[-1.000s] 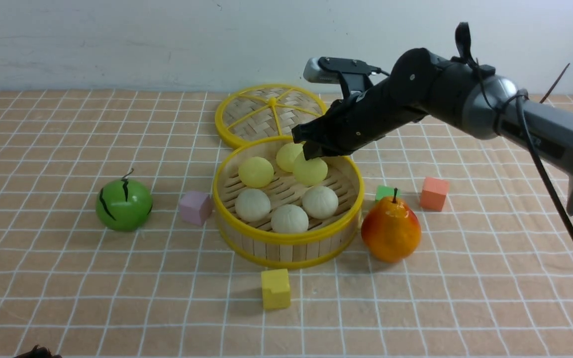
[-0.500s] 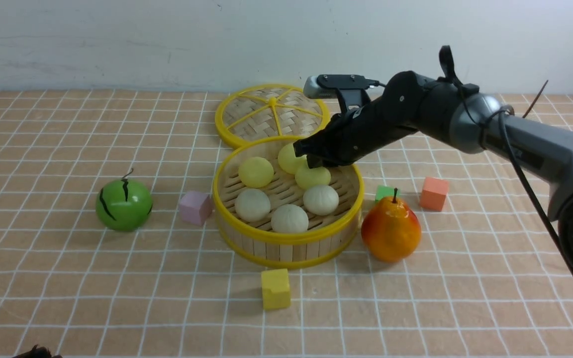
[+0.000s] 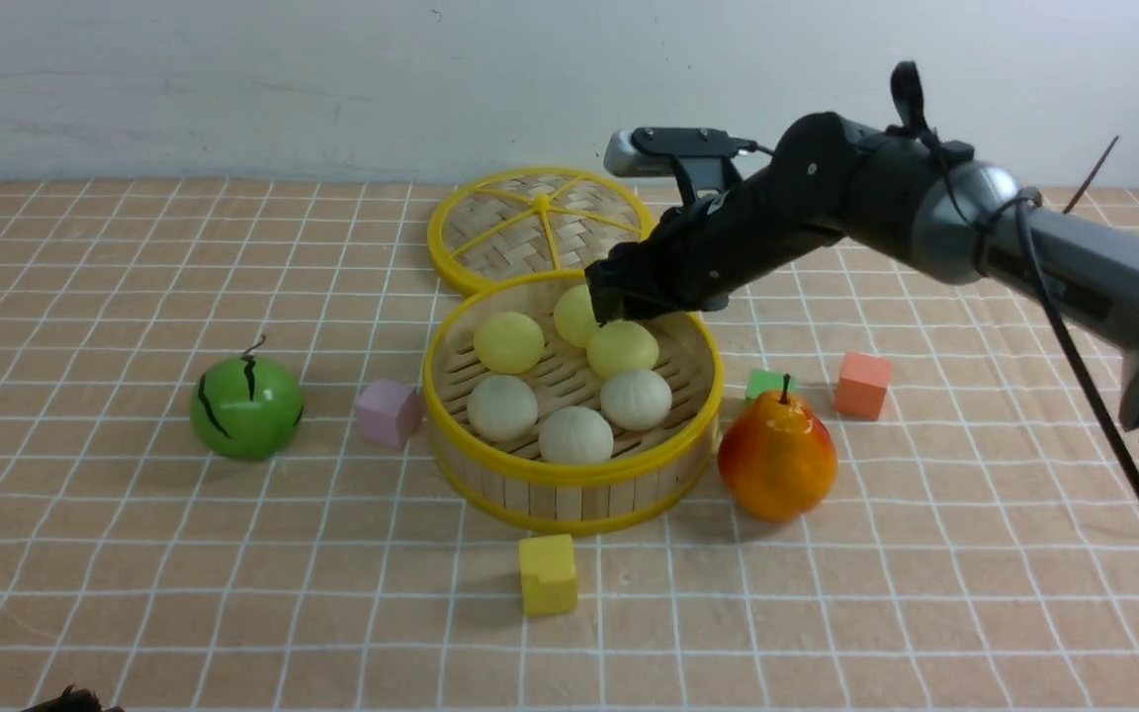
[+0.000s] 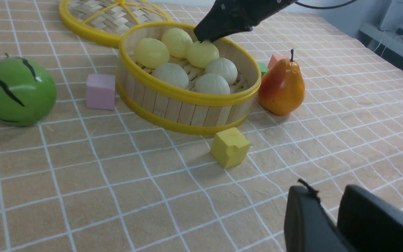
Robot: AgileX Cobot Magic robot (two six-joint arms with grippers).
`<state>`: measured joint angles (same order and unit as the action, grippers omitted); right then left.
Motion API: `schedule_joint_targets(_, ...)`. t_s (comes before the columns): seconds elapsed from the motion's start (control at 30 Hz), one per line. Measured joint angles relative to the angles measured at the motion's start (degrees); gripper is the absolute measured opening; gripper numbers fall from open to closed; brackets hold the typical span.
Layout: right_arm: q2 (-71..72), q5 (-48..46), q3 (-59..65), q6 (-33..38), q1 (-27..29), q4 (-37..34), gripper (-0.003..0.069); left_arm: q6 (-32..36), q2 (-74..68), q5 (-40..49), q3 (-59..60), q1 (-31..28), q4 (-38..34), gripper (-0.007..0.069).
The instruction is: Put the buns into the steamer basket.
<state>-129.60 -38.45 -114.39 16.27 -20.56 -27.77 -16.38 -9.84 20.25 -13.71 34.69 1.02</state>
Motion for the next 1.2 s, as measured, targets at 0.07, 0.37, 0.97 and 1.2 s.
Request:
schedule_joint_targets(0.07,1.7,-1.6,0.0,0.0,0.0,0.5,0.0457,0.0,0.0,0.0,0.0,0.0,0.0,0.0147)
schedule_joint_targets(0.37,16.2,-18.9,0.0,-3.4,0.0,6.7,0.0346,0.0,0.0,0.0,0.0,0.0,0.0,0.0155)
schedule_joint_targets(0.97,52.8,-33.2,27.0,-22.4,-6.3,22.0,-0.0006,0.0,0.0,0.0,0.0,0.0,0.0,0.0176)
schedule_joint_targets(1.2,69.8,-33.5,38.5,-23.8,-7.4,20.8,0.0001,0.0,0.0,0.0,0.0,0.0,0.0,0.0185)
